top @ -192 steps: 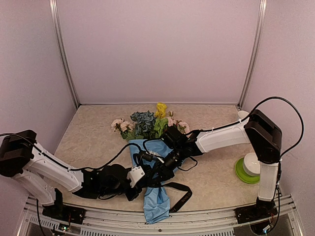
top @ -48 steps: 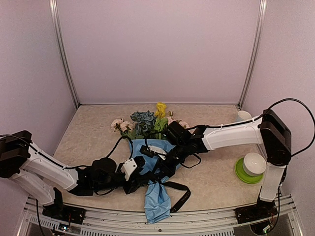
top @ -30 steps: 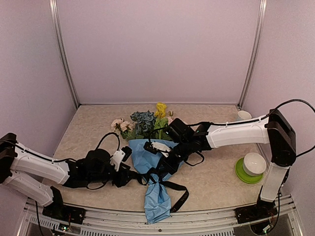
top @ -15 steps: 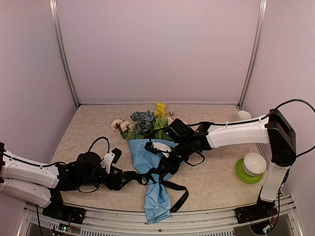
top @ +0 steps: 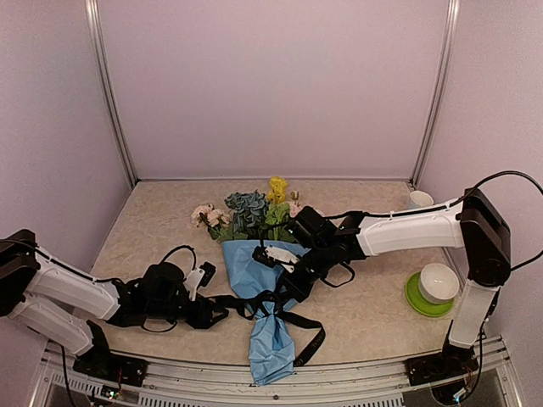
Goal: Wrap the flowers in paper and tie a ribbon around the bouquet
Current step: Tie the half-tied ribbon around the folded bouquet.
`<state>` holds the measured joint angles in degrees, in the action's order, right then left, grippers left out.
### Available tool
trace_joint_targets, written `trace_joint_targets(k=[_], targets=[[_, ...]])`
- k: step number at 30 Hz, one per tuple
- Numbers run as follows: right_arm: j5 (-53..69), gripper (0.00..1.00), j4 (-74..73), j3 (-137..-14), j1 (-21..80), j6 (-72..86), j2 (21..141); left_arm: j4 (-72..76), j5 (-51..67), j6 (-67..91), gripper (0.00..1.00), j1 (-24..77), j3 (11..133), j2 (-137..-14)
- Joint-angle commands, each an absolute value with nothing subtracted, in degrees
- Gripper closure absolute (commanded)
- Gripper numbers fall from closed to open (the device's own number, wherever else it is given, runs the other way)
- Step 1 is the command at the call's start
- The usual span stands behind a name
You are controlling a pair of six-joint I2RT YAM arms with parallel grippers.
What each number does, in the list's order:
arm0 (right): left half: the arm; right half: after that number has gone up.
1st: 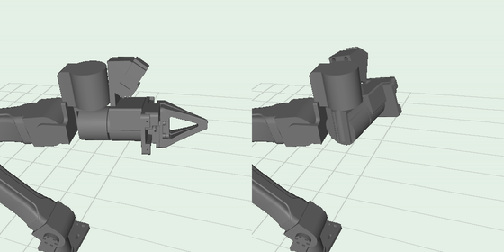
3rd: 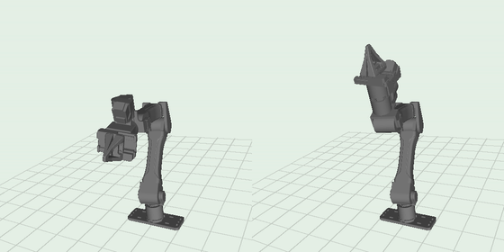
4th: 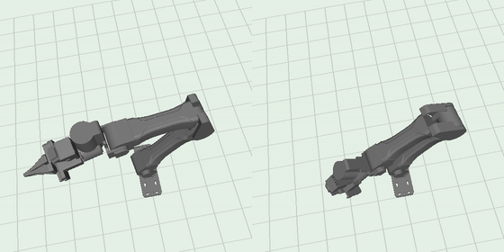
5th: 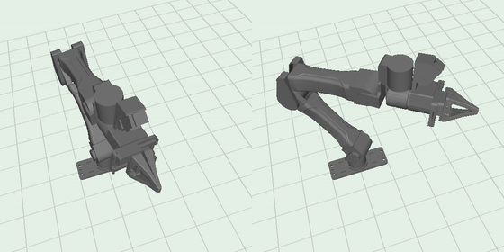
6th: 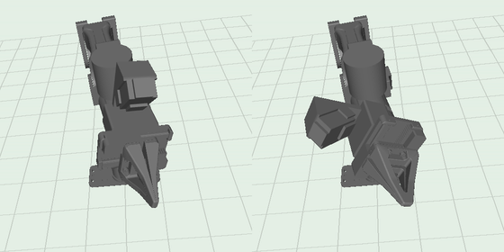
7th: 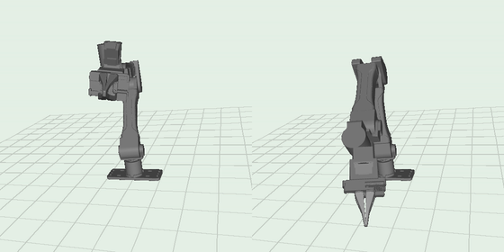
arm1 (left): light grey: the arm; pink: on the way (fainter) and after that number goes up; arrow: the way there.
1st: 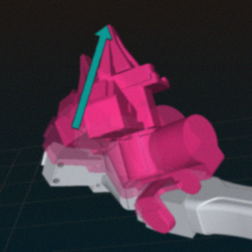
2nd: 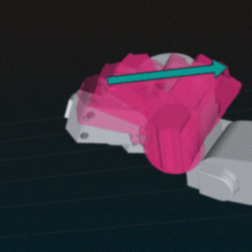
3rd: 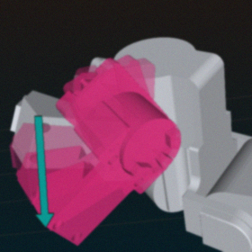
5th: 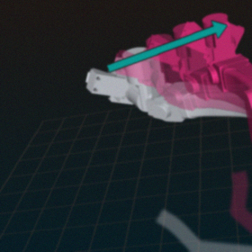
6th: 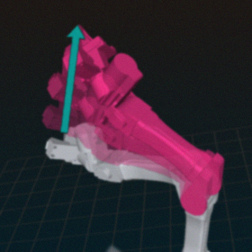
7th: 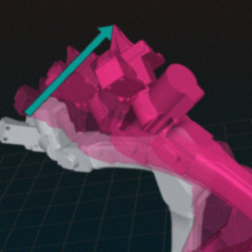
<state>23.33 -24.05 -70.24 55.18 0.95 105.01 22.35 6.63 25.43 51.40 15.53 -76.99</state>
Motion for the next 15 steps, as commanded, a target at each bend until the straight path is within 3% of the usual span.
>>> trace_joint_targets(k=[1,5,9,15], targets=[[24.16,1.00,-23.32,-69.64,54.59,0.81,102.56,23.92,7.55,22.29,0.50,50.98,17.66,-79.61],[24.38,1.00,-23.21,-69.68,54.55,0.79,102.57,24.19,7.68,21.36,0.52,51.05,19.21,-81.56],[24.69,1.00,-23.20,-69.66,54.49,0.96,102.74,24.73,5.31,18.77,0.44,51.06,19.42,-81.06],[25.66,1.00,-22.76,-69.61,54.50,0.93,102.97,23.28,-1.75,15.53,0.44,51.06,20.07,-80.76]])
